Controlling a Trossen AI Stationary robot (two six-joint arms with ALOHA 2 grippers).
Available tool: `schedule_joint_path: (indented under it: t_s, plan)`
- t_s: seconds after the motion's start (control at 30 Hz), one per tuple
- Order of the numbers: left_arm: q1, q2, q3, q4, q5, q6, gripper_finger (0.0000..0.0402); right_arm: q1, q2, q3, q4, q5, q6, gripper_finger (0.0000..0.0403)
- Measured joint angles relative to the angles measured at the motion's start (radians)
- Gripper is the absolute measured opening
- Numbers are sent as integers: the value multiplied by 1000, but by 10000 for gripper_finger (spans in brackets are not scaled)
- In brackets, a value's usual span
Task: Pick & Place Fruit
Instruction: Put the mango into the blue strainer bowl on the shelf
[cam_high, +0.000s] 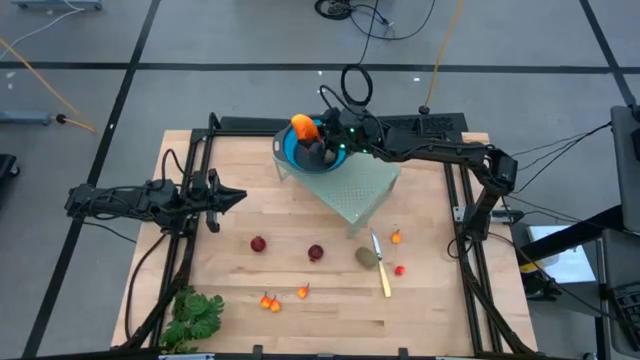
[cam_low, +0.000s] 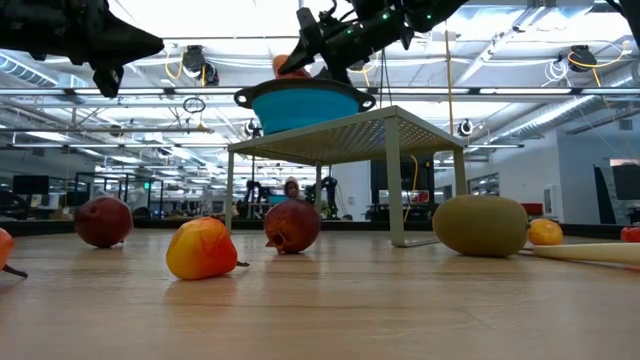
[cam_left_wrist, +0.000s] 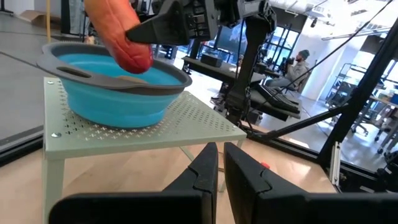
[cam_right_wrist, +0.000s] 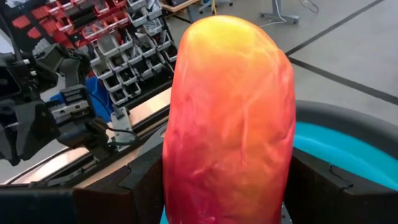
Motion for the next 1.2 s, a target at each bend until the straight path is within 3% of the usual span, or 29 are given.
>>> schedule_joint_path:
  t_s: [0.8, 1.2]
  plan:
    - [0, 0, 0, -7, -1, -2, 26, 0, 38, -1, -1, -6, 0, 248]
    - [0, 0, 0, -7, -1, -1, 26, 0, 41, -1, 11, -6, 0, 281]
